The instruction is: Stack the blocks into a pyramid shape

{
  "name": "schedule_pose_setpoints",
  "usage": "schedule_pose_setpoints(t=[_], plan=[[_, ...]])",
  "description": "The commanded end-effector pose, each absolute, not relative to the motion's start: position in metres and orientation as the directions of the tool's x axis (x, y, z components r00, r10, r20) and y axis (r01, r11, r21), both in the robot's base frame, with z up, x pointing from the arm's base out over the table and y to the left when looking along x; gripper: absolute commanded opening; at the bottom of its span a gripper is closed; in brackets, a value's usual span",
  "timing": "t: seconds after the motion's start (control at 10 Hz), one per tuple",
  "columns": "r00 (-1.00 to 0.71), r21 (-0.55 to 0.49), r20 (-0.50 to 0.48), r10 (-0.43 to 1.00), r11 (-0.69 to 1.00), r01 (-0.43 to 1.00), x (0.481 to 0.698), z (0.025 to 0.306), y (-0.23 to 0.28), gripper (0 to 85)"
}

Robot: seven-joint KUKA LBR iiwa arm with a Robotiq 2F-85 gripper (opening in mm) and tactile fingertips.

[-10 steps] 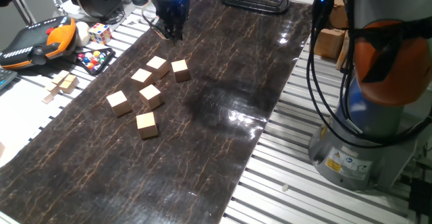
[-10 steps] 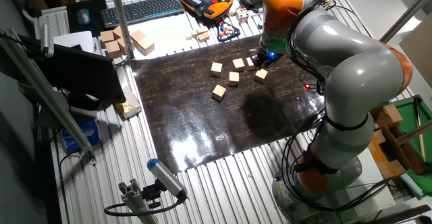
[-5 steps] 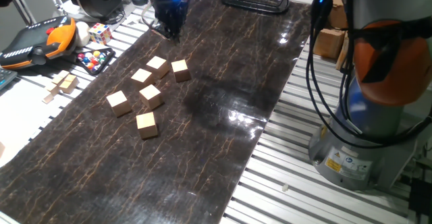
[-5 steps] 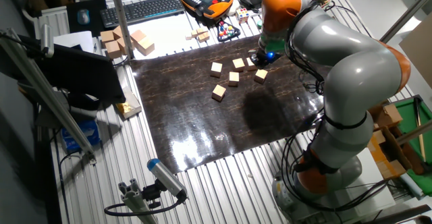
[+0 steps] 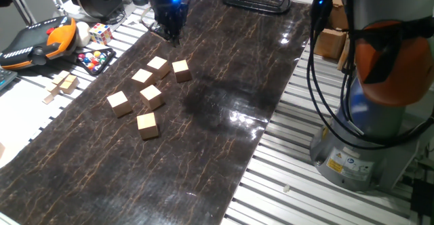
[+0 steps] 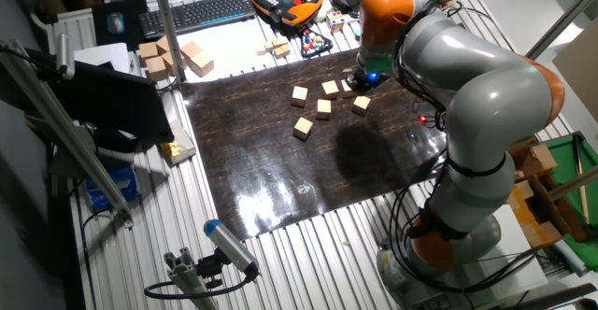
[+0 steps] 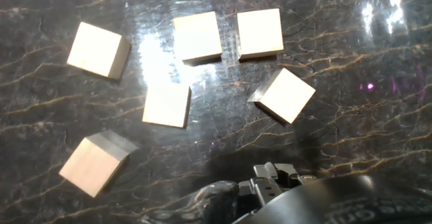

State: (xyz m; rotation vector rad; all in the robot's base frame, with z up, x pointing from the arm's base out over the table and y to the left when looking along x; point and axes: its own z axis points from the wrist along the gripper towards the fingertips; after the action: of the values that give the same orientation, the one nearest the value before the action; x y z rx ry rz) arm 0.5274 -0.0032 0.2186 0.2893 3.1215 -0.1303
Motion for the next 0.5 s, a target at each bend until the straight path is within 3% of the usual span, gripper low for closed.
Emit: schedule_pose_setpoints(t=[0.0,0.4], plan=[[-0.982,-0.088,-0.013,0.187,0.978,0.187,0.529,0.215,0.000,0.7],[-0.977,-0.090,-0.011,0.214,0.973,0.214,0.551,0.189,0.000,0.7]])
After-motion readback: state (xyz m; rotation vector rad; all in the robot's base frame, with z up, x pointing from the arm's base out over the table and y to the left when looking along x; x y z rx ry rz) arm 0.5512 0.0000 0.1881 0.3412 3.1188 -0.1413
